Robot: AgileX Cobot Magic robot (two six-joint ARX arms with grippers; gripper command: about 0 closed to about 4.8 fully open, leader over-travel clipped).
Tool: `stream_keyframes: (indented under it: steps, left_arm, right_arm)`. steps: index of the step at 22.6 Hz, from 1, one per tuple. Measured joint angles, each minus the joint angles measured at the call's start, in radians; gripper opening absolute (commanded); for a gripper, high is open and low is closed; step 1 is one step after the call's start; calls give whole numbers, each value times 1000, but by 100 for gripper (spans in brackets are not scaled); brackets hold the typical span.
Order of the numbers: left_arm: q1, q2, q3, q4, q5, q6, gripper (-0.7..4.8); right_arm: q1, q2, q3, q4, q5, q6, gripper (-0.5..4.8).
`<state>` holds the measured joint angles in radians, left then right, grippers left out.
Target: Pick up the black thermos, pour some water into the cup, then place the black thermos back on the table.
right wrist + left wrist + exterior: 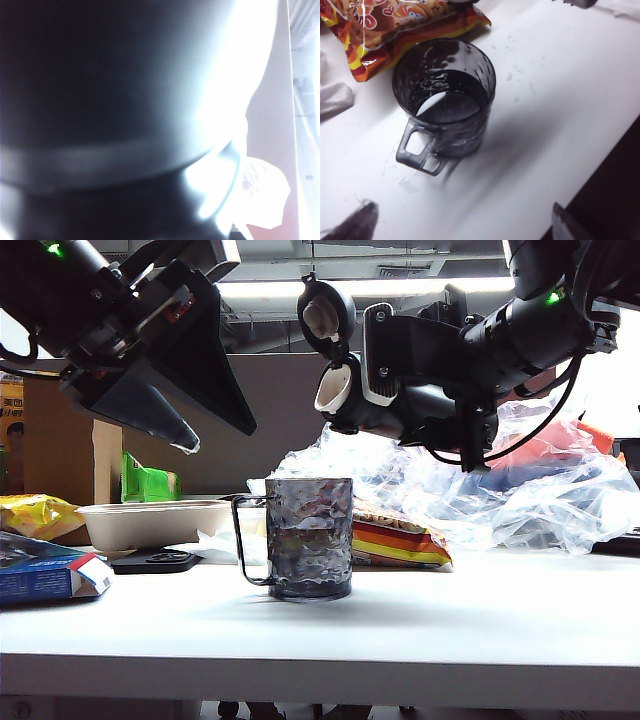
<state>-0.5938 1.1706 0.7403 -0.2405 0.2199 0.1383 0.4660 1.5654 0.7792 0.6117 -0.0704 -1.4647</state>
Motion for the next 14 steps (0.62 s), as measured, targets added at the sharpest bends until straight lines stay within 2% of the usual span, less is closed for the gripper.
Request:
stream_keyframes:
  steps: [5, 9, 11, 14]
  left_arm:
    - [0, 0, 0, 0, 0, -1, 479]
    - [0, 0, 0, -4, 0, -39, 479]
    - [0, 0, 0, -3, 0, -39, 479]
    - [0, 0, 0, -4, 0, -39, 479]
  right_arm:
    - [0, 0, 0, 21, -27, -3, 167]
    - [0, 0, 0, 142, -59, -23, 168]
    - [0, 0, 0, 175, -58, -118, 168]
    - [0, 0, 0, 119, -58, -214, 168]
